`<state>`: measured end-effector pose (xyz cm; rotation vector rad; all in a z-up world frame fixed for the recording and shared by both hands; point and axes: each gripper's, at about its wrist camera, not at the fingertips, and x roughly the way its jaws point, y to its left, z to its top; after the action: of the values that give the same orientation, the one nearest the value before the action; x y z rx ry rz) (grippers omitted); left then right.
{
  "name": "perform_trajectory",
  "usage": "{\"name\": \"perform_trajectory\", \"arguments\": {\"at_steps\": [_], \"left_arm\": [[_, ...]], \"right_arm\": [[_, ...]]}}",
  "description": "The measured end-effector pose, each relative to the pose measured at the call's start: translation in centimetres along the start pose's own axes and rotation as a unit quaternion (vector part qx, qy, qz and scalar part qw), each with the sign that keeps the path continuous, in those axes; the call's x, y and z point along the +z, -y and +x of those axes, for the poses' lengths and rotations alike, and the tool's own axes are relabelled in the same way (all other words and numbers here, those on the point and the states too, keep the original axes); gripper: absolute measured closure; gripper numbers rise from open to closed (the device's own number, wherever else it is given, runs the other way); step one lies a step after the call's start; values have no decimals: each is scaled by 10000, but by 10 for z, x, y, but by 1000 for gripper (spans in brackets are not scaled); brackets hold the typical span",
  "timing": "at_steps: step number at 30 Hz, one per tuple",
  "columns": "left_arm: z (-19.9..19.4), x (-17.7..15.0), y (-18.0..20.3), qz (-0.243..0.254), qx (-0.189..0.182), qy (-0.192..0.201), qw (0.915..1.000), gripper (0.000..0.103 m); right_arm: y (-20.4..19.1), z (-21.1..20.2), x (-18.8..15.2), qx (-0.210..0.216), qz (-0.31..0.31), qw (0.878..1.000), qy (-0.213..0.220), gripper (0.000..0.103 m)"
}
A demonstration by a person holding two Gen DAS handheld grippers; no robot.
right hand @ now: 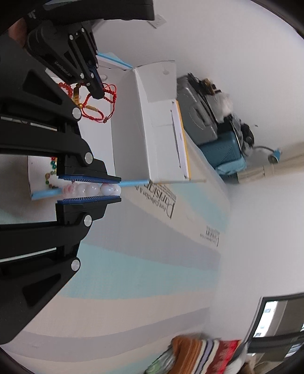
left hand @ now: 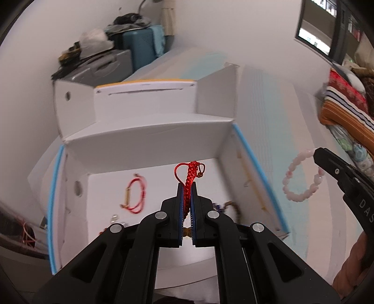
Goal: Organize jewelry
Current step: 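Carry both held bracelets over the white cardboard box with both tools, then open both tools to drop the bracelets into the box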
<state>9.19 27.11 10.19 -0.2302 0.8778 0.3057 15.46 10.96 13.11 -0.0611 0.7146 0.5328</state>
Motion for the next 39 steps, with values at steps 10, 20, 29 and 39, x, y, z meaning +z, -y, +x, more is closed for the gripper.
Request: {"name": "perform_trajectory", "arguments": {"at_steps": [10,20,29,39], "left_arm": [[14,-15,-56,-338,254,-213,9989,99],[39,-27,-84,-502,537,-559,9957,99],[57,-34,-87,-479,574,-742,9944,99],[55,-33,-90,-580,548,-721,9942,92]], "right_arm": [[-54,25,-13,184,-412,9988,-206,93],[-76,74,-37,181,-564,9948,-832,94],[-78,107,-49,70,-603,9907,-1215,93],[-84,110,-52,135,-717,9896,-1242,92]]}}
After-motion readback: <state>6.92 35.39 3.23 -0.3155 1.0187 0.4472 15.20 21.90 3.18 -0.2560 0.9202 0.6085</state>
